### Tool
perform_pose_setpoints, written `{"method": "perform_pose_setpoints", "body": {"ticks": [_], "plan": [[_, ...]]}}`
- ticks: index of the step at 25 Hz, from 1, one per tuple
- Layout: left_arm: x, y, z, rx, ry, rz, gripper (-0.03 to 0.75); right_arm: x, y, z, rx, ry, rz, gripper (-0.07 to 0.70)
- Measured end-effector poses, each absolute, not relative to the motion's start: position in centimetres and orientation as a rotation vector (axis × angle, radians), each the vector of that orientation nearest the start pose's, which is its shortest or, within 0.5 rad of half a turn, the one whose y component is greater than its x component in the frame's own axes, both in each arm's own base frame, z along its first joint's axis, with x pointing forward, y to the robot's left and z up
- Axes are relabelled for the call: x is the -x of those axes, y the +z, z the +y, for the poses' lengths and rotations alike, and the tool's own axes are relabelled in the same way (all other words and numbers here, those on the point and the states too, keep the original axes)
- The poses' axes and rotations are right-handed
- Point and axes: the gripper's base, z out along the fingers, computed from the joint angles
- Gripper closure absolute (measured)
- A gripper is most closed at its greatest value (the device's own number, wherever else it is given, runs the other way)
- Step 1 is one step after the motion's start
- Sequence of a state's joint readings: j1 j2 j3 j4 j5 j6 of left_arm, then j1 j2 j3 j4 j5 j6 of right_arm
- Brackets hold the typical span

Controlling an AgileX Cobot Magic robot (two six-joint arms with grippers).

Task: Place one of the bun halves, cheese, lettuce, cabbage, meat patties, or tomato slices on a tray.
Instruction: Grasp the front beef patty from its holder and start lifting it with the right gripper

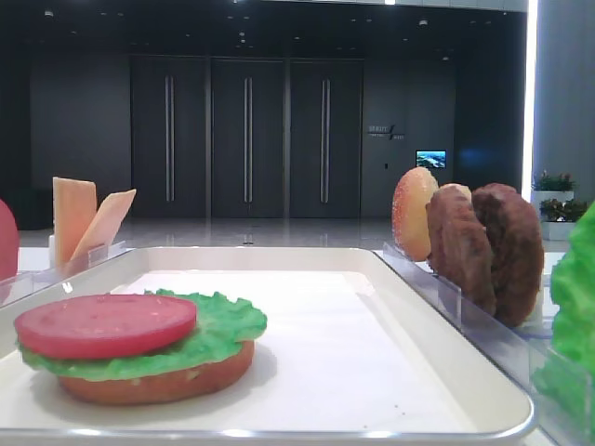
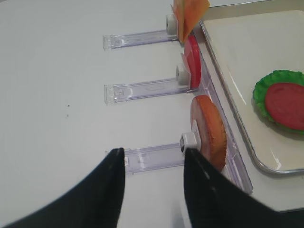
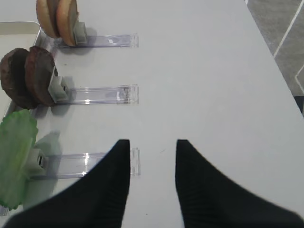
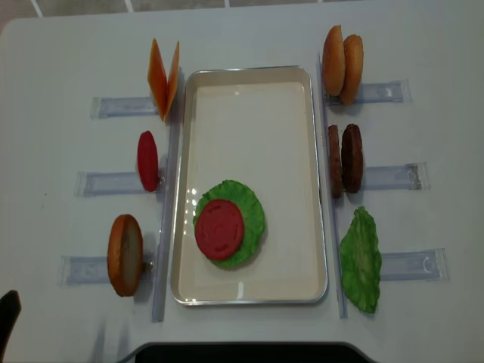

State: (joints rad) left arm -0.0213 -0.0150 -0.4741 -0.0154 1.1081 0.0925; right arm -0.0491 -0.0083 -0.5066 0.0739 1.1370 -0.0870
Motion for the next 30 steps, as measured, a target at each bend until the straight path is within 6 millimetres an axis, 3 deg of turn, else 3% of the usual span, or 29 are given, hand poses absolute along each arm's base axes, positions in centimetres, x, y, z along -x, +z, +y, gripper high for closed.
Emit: {"method": "perform_pose_setpoints", "body": {"ticks": [12, 15, 18, 21, 25, 28, 30], "plan": [[0.6, 26.6, -0.1, -0.121, 0.024, 2.099, 0.398, 1.0, 27.4, 0.7, 0.048, 0.018, 2.100, 0.400], [0.6, 26.6, -0.1, -0.121, 0.024, 2.099, 0.398, 1.2, 28.5, 0.8, 0.050, 0.025, 2.081, 0.393], [0.6, 26.6, -0.1, -0.121, 0.024, 2.099, 0.398, -0.1, 30.7, 0.7, 0.048, 0.028, 2.134, 0.392], [0.6, 26.6, -0.1, -0.121, 0.024, 2.099, 0.398, -3.0, 33.3, 0.5, 0.045, 0.027, 2.229, 0.391], [0.6, 26.6, -0.1, -0.121, 0.024, 2.099, 0.398, -8.4, 35.8, 0.3, 0.042, 0.038, 2.387, 0.391], [0.6, 26.6, -0.1, -0.121, 0.024, 2.099, 0.398, -12.8, 35.8, 0.2, 0.037, 0.075, 2.538, 0.391], [0.6, 26.6, -0.1, -0.121, 0.024, 2.099, 0.398, -16.0, 34.7, 0.2, 0.029, 0.110, 2.655, 0.391]]}}
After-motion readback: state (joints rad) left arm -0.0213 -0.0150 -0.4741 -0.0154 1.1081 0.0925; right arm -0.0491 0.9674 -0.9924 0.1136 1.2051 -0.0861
